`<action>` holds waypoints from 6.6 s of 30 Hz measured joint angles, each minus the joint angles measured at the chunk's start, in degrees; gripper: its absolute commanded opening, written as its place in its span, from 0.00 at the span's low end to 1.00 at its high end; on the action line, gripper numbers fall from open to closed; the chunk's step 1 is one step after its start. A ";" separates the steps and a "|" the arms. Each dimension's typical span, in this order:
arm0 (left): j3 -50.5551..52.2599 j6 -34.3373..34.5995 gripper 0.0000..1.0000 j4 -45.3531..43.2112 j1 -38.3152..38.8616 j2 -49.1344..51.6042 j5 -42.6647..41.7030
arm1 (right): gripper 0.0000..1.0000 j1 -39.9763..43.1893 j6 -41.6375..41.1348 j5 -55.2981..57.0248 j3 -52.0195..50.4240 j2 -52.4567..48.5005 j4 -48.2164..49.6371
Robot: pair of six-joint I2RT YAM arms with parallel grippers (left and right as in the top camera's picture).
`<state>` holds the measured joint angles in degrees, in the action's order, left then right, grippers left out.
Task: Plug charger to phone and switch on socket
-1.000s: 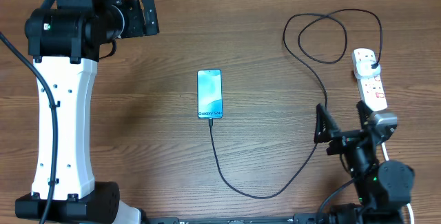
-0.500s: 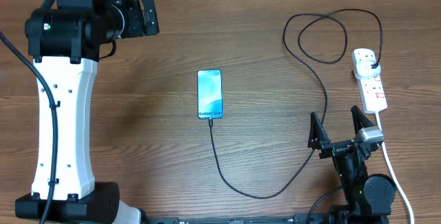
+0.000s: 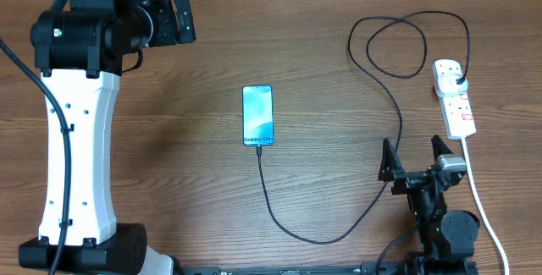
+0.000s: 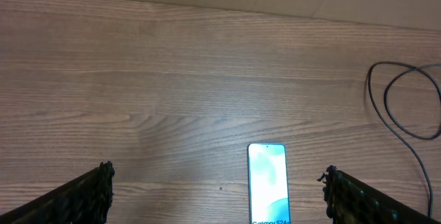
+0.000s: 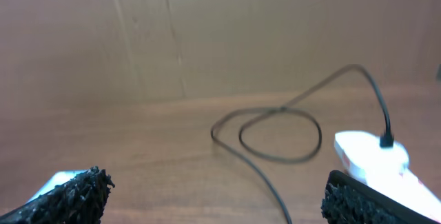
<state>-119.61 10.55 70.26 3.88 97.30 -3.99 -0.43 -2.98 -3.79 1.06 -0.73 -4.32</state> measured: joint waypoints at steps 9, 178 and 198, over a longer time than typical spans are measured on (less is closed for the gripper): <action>0.00 0.00 1.00 0.02 0.00 0.00 0.00 | 1.00 0.00 3.72 1.31 0.00 0.00 -0.83; 119.12 -5.20 1.00 -65.79 -2.86 -96.43 4.66 | 1.00 0.00 5.99 1.70 0.00 0.04 -0.83; 119.12 -5.20 1.00 -65.79 -2.86 -96.43 4.66 | 1.00 0.00 5.99 1.73 0.00 0.04 -0.85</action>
<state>-0.49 5.34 4.47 1.02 0.86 0.67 -0.43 3.01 -2.07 1.06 -0.69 -5.17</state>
